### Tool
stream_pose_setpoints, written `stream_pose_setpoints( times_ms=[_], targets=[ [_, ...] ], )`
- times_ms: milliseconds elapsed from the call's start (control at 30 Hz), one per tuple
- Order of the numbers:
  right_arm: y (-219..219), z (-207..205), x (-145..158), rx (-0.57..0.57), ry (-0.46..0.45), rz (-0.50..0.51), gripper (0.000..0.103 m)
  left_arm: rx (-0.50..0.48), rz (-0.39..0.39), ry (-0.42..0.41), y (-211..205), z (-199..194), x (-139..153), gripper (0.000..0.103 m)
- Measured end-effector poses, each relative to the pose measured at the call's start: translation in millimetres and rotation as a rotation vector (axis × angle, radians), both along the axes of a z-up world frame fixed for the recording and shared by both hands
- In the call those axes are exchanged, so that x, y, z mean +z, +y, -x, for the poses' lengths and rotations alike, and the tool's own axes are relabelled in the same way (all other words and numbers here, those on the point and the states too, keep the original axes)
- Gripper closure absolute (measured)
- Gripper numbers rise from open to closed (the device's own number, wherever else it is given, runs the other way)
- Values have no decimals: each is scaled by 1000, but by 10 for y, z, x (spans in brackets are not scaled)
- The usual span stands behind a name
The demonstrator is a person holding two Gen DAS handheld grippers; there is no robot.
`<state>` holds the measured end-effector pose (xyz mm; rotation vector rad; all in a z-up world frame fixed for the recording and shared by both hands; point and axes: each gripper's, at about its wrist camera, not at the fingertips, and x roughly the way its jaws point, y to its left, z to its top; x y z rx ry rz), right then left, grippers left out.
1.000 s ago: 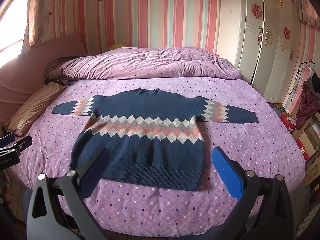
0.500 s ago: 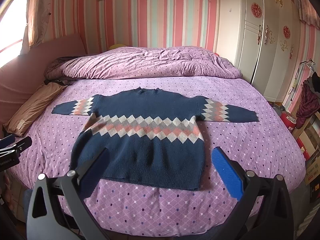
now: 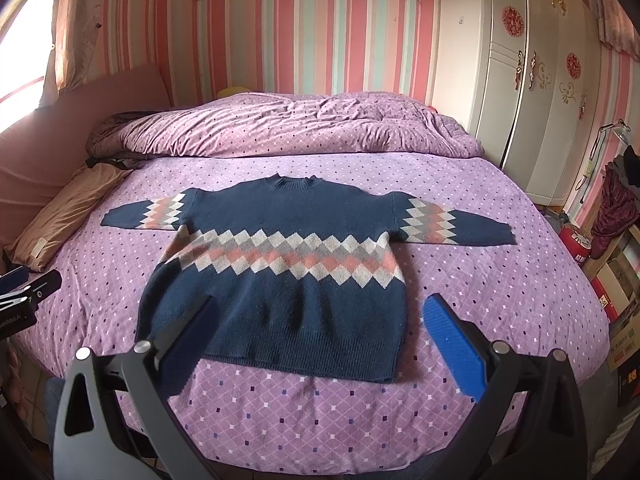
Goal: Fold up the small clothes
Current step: 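Move the right tool to a sweater sleeve cuff and close on it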
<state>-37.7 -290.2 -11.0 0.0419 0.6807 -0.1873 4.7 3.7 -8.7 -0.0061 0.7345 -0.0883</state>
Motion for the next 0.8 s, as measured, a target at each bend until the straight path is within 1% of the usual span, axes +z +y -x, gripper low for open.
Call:
stream_pose_setpoints(
  times_ms=[233,400,533,567,633,733,800],
  targets=[
    [-502,-167,30,-52,-23,-8,1,-12,-48,-9,-161,-170,-59,3],
    [-980,-365,34,-75,-55,22,1,-28,-63,-32,-422,-445,-115,3],
    [-1398,-579,-21,-82,-73,15,1,-49,-103,-76,-795,-740,-132,3],
    [-1527,-650,-54,-86,-66,24,1,-57,-101,-80,-874,-794,-142,3],
    [-1773,-776,-137,-93,-55,48,1,-68,-99,-79,-1073,-948,-190,3],
    [-2154,-950,-251,-108,-36,40,1,-74,-110,-80,-1348,-1127,-289,3],
    [-2486,-1083,-356,-120,-13,20,1,-81,-126,-79,-1546,-1237,-371,3]
  ],
)
